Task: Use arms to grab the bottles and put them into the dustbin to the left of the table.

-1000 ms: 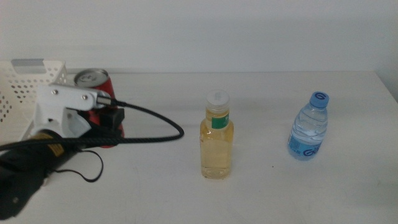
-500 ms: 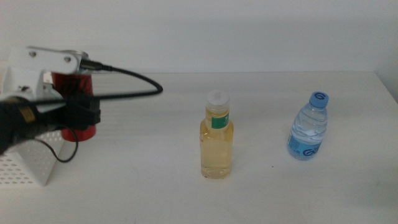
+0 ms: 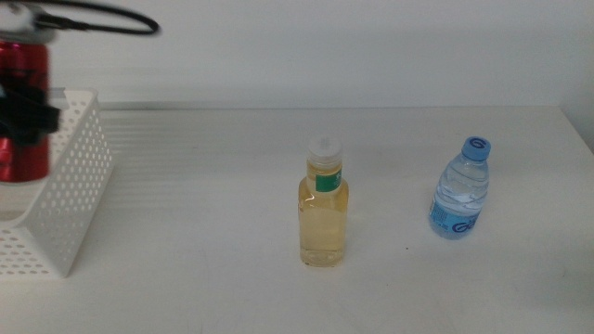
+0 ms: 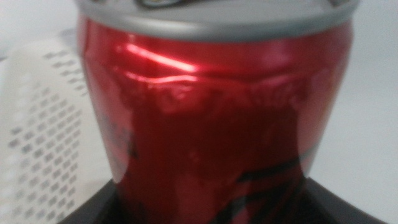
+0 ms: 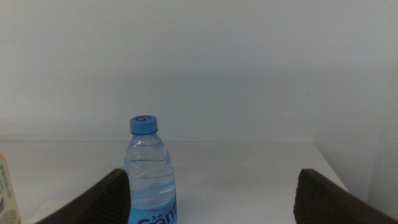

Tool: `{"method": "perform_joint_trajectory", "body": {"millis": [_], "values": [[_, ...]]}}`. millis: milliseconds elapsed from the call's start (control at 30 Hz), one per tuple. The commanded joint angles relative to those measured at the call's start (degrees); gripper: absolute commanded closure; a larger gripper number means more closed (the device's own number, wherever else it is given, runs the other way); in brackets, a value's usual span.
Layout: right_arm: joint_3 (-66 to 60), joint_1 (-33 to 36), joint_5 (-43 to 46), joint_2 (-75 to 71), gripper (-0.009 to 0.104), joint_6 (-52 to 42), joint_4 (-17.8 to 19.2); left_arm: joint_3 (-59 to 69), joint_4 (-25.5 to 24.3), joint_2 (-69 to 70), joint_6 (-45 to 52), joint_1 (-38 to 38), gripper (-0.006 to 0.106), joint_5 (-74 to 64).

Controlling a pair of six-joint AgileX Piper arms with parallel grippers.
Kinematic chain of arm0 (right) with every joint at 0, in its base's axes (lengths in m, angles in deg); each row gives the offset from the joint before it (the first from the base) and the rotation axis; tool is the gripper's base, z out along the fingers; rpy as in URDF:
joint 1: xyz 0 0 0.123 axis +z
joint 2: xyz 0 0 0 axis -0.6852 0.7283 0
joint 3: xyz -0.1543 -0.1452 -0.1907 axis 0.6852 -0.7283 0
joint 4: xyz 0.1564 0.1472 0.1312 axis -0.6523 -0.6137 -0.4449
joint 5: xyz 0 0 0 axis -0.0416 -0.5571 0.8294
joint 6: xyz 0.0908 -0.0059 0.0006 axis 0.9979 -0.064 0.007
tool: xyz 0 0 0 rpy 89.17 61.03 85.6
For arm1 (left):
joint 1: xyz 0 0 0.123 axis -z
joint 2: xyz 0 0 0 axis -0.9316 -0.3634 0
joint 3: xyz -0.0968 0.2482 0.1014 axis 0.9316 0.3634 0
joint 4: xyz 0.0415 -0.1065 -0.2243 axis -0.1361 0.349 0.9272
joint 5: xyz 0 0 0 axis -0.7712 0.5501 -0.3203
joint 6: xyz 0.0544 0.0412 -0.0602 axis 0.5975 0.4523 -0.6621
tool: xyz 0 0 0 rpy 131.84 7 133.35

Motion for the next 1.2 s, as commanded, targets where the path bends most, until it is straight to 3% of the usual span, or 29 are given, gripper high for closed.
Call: {"method": "perform_joint_trajectory", "body": {"millis": [0, 233, 467, 733, 1167], "values": [[0.39, -0.35, 4.42, -1.57, 0.024, -0.55, 0.59, -6.19, 1.63, -0.08, 1.92, -3.11, 0.105, -0.35], [0.39, -0.35, 4.42, -1.57, 0.024, -0.55, 0.59, -18.55, 3.68, -8.95, 6.47, -10.65, 0.105, -14.54], [0.39, -0.35, 4.42, -1.57, 0.024, -0.55, 0.59, -25.90, 8.02, -18.33, 9.74, -16.18, 0.105, -19.03], [0.39, -0.35, 4.42, -1.57, 0.024, -0.55, 0.59, -28.18, 8.63, -26.93, 15.00, -16.79, 0.105, -19.34], [0.39, -0.35, 4.42, -1.57, 0.024, -0.55, 0.59, -28.18, 9.93, -34.95, 15.00, -16.73, 0.105, -15.38]]}}
